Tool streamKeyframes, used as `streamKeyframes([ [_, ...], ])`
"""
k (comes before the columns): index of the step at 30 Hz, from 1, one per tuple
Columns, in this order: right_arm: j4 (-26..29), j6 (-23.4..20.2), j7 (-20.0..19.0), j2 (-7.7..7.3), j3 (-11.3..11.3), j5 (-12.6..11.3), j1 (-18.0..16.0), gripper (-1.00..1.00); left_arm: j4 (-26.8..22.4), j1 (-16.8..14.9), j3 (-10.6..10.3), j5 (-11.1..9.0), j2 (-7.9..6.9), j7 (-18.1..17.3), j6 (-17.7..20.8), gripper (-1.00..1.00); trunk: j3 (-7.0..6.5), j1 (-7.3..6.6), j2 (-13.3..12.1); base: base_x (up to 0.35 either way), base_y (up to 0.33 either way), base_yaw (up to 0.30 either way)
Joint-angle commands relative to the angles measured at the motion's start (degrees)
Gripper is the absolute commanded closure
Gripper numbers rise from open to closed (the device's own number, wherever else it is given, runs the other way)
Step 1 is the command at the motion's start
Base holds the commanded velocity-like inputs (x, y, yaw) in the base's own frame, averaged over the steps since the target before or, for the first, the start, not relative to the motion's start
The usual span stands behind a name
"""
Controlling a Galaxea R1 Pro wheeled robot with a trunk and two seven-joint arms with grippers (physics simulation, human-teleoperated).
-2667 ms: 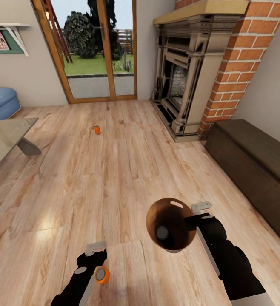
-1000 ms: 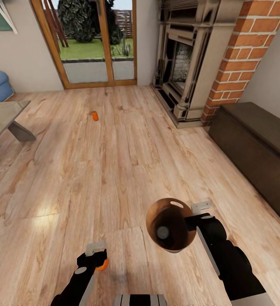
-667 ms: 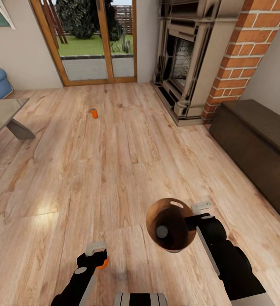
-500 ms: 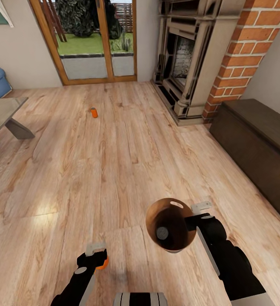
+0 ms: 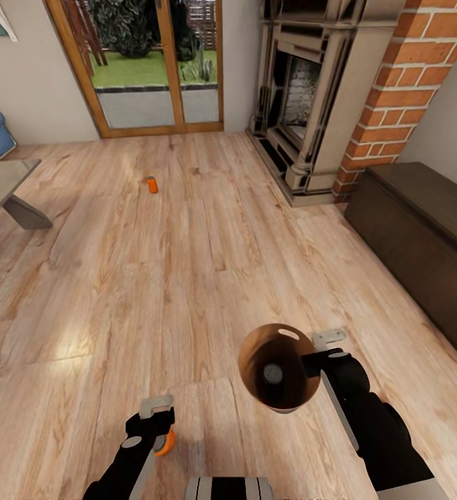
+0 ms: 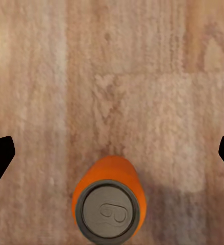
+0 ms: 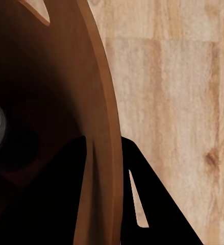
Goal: Put the three can of soda from the living room inside the tash can in the kitchen.
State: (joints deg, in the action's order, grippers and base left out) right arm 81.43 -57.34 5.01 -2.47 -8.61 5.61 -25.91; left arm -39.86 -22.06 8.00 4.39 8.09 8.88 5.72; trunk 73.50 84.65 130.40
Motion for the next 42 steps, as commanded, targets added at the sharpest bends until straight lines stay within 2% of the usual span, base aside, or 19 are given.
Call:
streamKeyframes([
  [1,0.02,0.04,-0.18,0.01,0.0,-0.52,-0.02,1.0,0.01,0.0,0.0,0.0,0.0,0.0,0.0,-1.0,0.08,-0.01,0.0,0.005,0.0,0.0],
  [42,1.3,-0.01,-0.18,-0.01,0.0,-0.52,-0.39,1.0,0.14,0.0,0.0,0.0,-0.09,0.0,-0.01,-1.0,3.78,-0.01,0.0,0.0,0.0,0.0],
])
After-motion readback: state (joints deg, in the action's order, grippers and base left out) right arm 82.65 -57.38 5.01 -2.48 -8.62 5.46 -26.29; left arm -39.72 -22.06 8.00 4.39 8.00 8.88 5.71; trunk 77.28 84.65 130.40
